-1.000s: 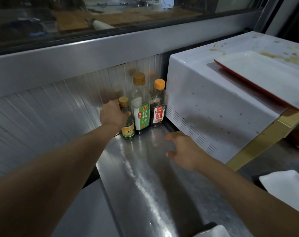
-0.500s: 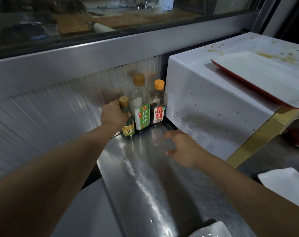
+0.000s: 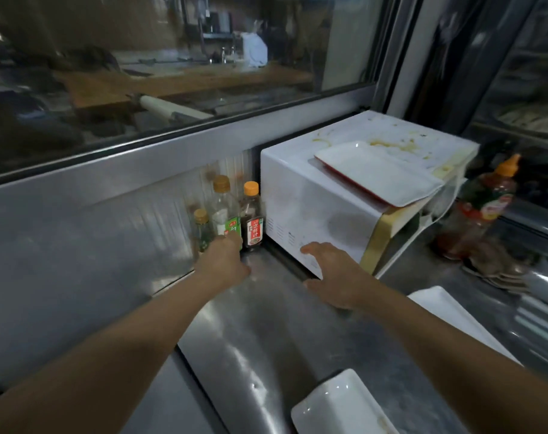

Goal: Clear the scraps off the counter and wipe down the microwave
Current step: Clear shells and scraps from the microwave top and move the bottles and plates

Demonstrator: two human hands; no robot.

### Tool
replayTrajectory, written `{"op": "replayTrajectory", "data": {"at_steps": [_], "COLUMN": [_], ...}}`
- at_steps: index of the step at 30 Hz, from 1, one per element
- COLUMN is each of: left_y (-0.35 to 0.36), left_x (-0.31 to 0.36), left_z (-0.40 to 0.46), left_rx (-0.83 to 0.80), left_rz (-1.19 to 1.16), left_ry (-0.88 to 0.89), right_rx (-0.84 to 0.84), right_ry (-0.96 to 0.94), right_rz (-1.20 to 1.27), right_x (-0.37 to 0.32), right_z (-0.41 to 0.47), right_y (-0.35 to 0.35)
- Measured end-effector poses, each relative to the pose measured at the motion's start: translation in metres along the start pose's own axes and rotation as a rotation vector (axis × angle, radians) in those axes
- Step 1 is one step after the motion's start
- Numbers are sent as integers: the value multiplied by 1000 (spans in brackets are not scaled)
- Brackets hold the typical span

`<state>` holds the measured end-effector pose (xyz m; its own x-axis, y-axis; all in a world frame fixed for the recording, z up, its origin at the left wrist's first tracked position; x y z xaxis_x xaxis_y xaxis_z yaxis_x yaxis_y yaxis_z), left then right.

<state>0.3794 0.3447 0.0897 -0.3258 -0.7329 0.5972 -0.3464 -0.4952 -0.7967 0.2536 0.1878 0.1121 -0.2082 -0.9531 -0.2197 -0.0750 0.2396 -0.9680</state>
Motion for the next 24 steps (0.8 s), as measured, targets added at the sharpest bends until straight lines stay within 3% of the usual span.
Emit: {"op": "replayTrajectory", "data": {"at_steps": [4, 15, 24], "left_y": [8, 69, 152], "left_x": [49, 185, 292], "left_z": [-19, -58, -33], "left_rx": [-93, -296, -283], "left_rz": [-15, -19, 5], "left_ry": [178, 369, 328], "right_rx": [63, 195, 239], "right_ry": [73, 252, 298], "right_rz": [-8, 17, -9], "right_x": [23, 130, 273], "right_z": [-38, -121, -134], "right_y": [-22, -72, -104]}}
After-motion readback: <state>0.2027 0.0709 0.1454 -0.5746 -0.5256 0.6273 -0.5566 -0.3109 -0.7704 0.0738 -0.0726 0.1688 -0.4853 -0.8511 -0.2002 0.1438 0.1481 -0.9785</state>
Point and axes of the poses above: each hand's wrist, its own z-axis towards the middle knuckle, its own y-axis out of the palm, x = y × z, the point moved 4 cm from there along z, towards the middle knuckle, and after that the axes turned 13 degrees about -z, right-handed, at the moved point
